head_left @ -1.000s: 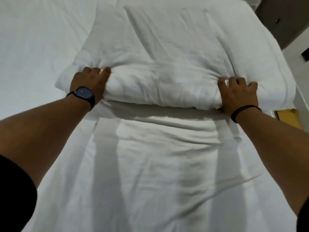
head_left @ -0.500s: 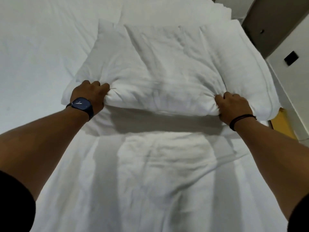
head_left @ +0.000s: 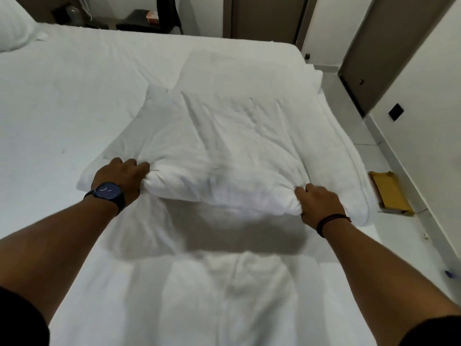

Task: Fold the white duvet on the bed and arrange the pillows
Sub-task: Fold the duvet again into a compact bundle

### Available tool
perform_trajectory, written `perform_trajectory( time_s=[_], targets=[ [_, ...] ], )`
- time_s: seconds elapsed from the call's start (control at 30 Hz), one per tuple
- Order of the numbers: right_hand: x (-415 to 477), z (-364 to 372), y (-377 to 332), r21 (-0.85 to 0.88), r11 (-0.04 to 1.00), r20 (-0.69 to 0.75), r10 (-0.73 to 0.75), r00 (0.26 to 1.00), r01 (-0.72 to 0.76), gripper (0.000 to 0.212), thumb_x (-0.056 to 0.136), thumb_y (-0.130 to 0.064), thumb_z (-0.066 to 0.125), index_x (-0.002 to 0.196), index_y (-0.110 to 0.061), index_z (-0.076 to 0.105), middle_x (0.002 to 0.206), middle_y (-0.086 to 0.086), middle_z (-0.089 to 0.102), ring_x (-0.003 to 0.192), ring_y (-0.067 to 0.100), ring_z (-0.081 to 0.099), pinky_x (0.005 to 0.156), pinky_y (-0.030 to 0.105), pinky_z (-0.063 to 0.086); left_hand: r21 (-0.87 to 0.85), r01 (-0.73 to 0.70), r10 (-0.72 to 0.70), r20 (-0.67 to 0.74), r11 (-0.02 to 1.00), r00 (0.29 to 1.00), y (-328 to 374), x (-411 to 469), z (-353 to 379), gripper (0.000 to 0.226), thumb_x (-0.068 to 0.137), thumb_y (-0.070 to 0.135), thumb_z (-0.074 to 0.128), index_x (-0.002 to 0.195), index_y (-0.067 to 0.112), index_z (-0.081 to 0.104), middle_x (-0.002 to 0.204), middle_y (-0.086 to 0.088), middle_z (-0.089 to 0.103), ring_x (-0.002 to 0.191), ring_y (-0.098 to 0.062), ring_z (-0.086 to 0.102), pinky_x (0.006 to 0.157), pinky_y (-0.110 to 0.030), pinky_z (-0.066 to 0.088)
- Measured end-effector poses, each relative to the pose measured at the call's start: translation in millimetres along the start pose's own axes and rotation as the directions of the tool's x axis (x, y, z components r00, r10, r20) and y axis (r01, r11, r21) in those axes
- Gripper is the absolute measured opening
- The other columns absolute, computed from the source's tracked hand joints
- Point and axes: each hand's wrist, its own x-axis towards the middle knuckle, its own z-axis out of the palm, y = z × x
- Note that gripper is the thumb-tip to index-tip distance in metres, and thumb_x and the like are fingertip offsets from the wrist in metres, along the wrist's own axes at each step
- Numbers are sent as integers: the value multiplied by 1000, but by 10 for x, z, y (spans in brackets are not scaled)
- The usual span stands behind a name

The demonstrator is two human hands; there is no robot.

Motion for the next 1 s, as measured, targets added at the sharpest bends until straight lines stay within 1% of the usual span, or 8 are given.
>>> perform_trajectory(
  time_s=[0.3, 0.47, 0.53, 0.6, 0.67, 0.8, 0.9, 1.0],
  targets=[
    [-1794, -430, -165, 50, 996, 138, -84, 987, 77, 62, 18, -10, 83, 77, -17, 69, 66, 5, 63, 45, 26, 59, 31, 31, 42, -51, 63, -52, 191, 997, 980, 386, -2062, -389, 42, 80, 19, 57, 122, 25, 56, 105, -4, 64, 92, -32, 58, 68, -37, 50],
    [-2027, -747, -169, 27, 997, 252, -75, 965, 70, 63, 13, -16, 84, 74, -20, 69, 64, 0, 61, 44, 21, 58, 30, 31, 42, -23, 94, -86, 223, 995, 971, 428, -2336, -614, 47, 82, 21, 52, 129, 30, 50, 111, -1, 62, 99, -30, 58, 73, -37, 51],
    [-1890, -968, -137, -50, 993, 259, -89, 962, 105, 60, 32, -23, 84, 90, -19, 69, 75, 2, 64, 57, 25, 63, 41, 33, 48, 5, 91, -89, 241, 996, 966, 376, -2182, -769, 46, 85, 26, 49, 131, 33, 45, 116, 1, 59, 105, -27, 55, 77, -34, 48],
    [-1721, -1150, -79, -20, 993, 307, -103, 946, 114, 57, 64, -28, 71, 120, -22, 57, 104, 4, 62, 88, 28, 63, 66, 33, 48, 17, 91, -92, 261, 996, 961, 301, -1967, -910, 46, 86, 34, 50, 131, 35, 42, 118, 2, 57, 109, -25, 54, 82, -34, 48],
    [-1487, -1326, -1, 19, 990, 359, -138, 923, 141, 59, 75, -35, 60, 132, -26, 46, 119, 0, 56, 104, 26, 57, 76, 30, 44, 8, 95, -93, 285, 995, 954, 189, -1691, -1067, 46, 83, 41, 54, 127, 36, 43, 118, 2, 57, 110, -24, 53, 85, -34, 48],
    [-638, -1896, 264, 25, 986, 423, -161, 892, 166, 52, 69, -50, 59, 118, -34, 55, 118, -5, 61, 110, 22, 58, 86, 31, 44, -44, 53, -40, 255, 998, 966, -61, -825, -1582, 27, 83, 41, 55, 109, 33, 54, 113, -1, 63, 105, -26, 58, 81, -34, 47],
    [332, -2413, 592, 24, 998, 485, -63, 872, 58, 47, 52, -48, 62, 97, -35, 64, 103, -1, 68, 100, 25, 62, 73, 27, 44, -58, 18, -7, 178, 998, 984, -238, 120, -2084, 21, 76, 35, 67, 94, 26, 60, 103, -6, 67, 97, -28, 62, 71, -31, 44],
    [1317, -2832, 952, 137, 983, 321, 75, 944, -124, 30, 42, -43, 60, 71, -32, 62, 91, 8, 68, 95, 32, 62, 73, 31, 47, -123, 41, -47, -46, 992, 998, -443, 1252, -2503, 21, 73, 27, 72, 90, 19, 63, 101, -15, 67, 93, -35, 62, 73, -33, 44]
  ],
)
